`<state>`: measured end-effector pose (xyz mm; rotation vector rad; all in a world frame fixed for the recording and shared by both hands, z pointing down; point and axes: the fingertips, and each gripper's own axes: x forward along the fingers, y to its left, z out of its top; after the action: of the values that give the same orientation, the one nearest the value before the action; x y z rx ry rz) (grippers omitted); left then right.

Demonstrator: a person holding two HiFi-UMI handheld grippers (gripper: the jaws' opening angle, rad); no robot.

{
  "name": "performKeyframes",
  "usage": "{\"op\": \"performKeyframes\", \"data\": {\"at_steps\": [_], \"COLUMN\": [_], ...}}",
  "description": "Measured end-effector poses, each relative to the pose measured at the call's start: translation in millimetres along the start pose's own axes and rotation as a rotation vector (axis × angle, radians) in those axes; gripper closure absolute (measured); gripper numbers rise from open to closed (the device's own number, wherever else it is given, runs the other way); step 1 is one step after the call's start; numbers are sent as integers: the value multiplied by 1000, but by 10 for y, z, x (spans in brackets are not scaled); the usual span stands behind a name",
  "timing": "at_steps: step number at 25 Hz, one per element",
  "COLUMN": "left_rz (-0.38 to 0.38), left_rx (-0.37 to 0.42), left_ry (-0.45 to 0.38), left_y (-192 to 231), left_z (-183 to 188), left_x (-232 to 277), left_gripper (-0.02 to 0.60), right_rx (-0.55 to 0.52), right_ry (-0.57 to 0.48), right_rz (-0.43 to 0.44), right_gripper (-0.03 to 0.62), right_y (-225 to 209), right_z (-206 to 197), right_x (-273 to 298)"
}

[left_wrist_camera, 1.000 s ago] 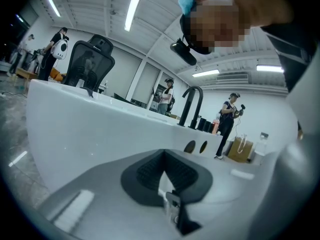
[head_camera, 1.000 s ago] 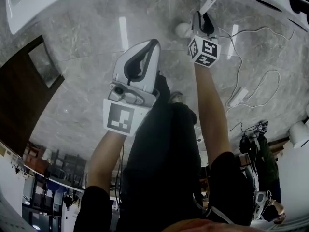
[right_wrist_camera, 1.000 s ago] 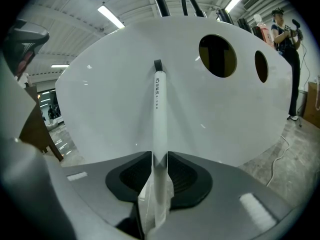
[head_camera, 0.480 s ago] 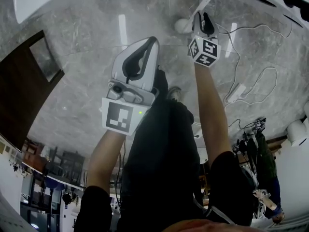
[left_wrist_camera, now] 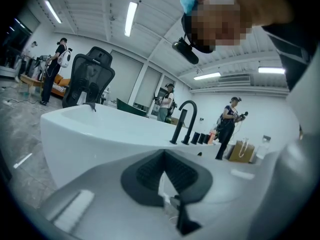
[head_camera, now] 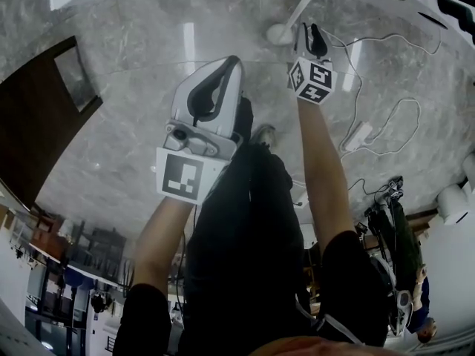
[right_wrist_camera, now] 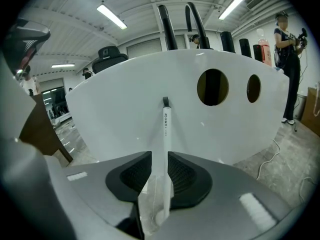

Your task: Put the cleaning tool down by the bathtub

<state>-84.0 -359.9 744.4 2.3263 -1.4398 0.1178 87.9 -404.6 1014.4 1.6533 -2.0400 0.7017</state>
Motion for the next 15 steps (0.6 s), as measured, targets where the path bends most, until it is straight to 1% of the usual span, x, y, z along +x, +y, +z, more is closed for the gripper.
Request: {"op": "performKeyframes", "data": {"at_steps": [9, 15], "left_rz": [8, -9], "left_rx": [-12, 9], "left_ry": [-33, -77], "left_y": [-258, -548], "left_z": [477, 850], "left_x": [-419, -690], "left_gripper": [574, 574], "right_rx": [6, 16], "right_ry": [7, 4], "right_rz": [-7, -21], "right_gripper": [500, 503], "right_y": [145, 152], "right_z": [308, 516], "right_x": [-637, -1106]}}
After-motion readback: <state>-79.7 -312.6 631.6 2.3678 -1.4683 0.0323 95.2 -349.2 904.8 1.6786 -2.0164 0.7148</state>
